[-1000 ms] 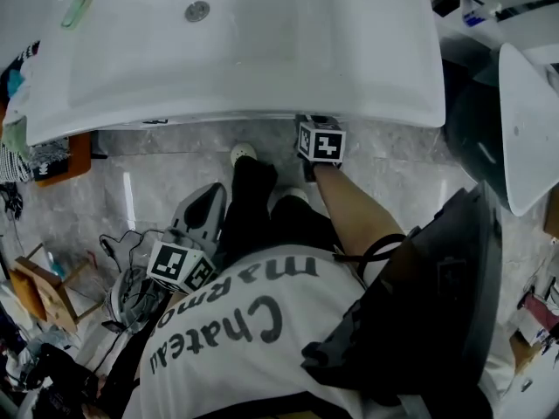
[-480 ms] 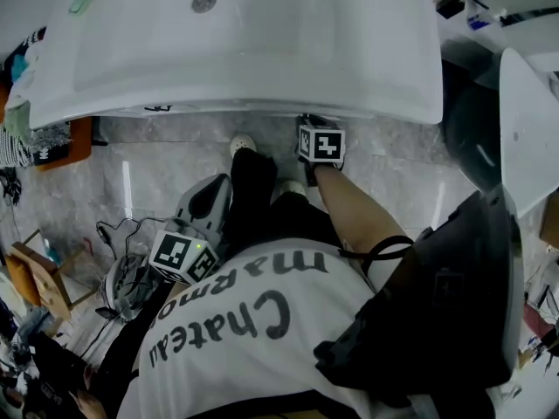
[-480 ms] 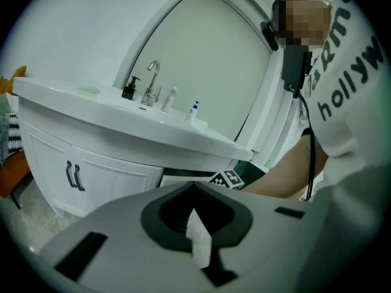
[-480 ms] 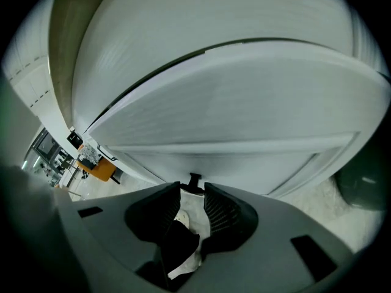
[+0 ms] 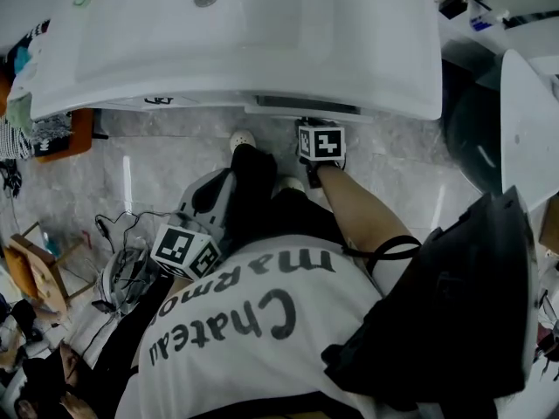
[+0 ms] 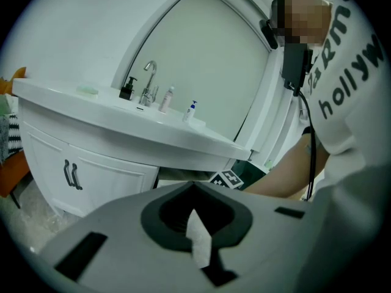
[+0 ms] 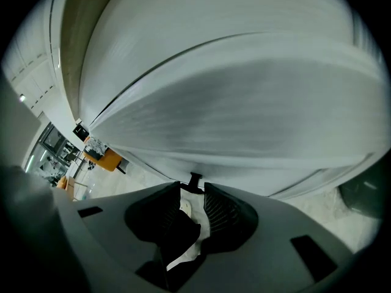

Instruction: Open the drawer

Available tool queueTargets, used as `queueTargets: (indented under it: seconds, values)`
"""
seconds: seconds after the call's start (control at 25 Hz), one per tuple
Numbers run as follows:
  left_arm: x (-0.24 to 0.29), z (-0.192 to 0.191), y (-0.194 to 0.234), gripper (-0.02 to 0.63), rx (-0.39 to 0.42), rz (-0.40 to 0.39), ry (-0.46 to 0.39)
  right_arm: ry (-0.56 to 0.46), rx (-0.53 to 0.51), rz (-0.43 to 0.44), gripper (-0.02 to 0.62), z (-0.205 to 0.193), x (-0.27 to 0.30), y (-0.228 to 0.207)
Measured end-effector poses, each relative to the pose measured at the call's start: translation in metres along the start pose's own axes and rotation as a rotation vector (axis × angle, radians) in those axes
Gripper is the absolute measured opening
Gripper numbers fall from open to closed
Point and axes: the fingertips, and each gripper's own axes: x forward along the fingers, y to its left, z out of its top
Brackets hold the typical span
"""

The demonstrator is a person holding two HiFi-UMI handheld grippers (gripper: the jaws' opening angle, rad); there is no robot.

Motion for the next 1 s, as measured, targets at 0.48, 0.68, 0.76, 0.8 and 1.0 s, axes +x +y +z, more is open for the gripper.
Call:
queueTargets:
  seconds: [0.48, 0.68, 0.76, 0.8, 1.0]
  values:
    - [-0.006, -0.009, -0.015, 0.0, -0.026, 0.046, 0.024, 0.075, -0.027, 0.055, 0.127, -0.015, -0.006, 0.005]
    - [-0.018, -0.009, -0.024, 0.0, -0.034, 0.069, 0.039, 0.094, -0.027, 0.044, 0.126, -0.024, -0.012, 0.005]
    - [-0.023, -0.012, -0.026, 0.0, -0.044, 0.074, 0.052, 0.098, -0.032, 0.041, 0.124, -0.027, -0.013, 0.007]
    - [-0.026, -0.015, -0.027, 0.0, -0.049, 0.075, 0.061, 0.1, -0.033, 0.04, 0.124, -0.029, -0.014, 0.008]
    - [-0.035, -0.021, -0.031, 0.0, -0.051, 0.066, 0.094, 0.101, -0.031, 0.041, 0.123, -0.042, -0.017, 0.014]
